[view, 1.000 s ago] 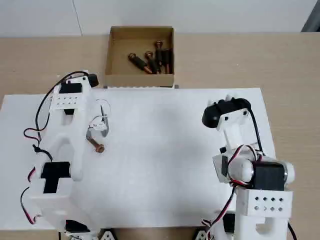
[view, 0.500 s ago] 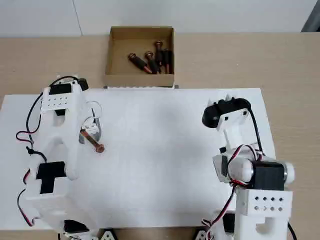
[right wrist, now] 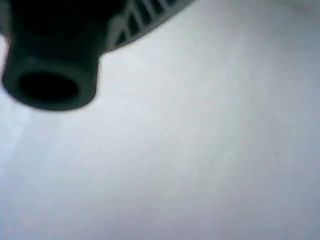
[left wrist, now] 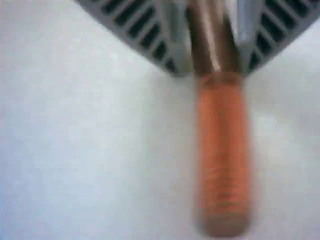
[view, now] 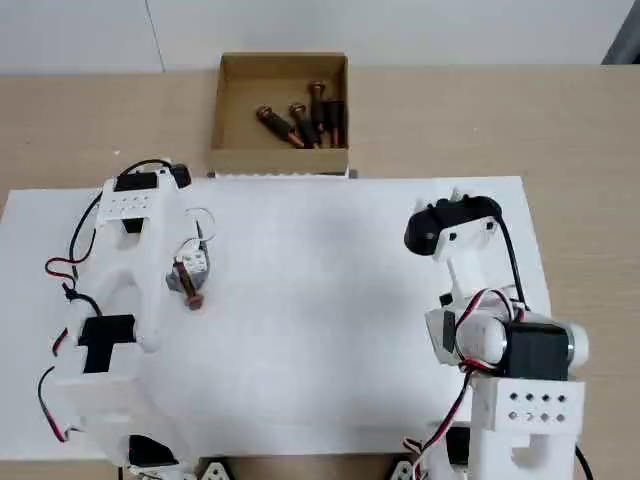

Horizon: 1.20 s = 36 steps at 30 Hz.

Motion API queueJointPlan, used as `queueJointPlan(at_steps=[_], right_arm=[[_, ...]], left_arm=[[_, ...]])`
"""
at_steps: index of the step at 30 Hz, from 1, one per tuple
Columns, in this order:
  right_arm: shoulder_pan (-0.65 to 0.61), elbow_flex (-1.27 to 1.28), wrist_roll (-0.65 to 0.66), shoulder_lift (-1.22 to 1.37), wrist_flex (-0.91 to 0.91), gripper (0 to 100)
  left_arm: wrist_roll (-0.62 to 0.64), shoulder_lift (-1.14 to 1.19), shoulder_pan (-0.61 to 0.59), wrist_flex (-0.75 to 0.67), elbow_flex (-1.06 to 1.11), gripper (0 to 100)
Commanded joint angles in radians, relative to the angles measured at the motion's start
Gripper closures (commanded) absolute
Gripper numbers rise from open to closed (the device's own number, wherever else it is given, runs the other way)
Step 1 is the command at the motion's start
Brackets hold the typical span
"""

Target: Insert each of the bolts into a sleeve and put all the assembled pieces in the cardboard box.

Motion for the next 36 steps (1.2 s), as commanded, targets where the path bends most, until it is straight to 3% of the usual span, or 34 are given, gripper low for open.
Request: queueJointPlan(at_steps=[1, 11, 15, 20, 27, 33, 36], right_arm=[[0.002, -0.006, -0.006, -0.008, -0.019, 99.5], [0.002, -0.006, -0.005, -0.007, -0.019, 99.5], [0.002, -0.006, -0.005, -0.007, -0.019, 99.5], [0.002, -0.006, -0.005, -0.008, -0.019, 99.5], [0.004, -0.005, -0.005, -0.01, -0.019, 99.5], [0.004, -0.005, -0.005, -0.005, -0.019, 99.5], [0.004, -0.005, -0.005, -0.005, -0.019, 99.5]], left_arm=[[0.002, 0.011, -0.005, -0.008, 0.013, 100], [0.002, 0.009, -0.005, 0.247, -0.174, 100], [0.005, 0.009, -0.012, 0.267, -0.251, 100], [0.176, 0.009, 0.008, 0.267, -0.325, 99], [0.654, 0.017, 0.029, 0.245, -0.357, 99], [1.232, 0.018, 0.021, 0.152, -0.357, 99], [1.313, 0.012, 0.021, 0.129, -0.357, 99]])
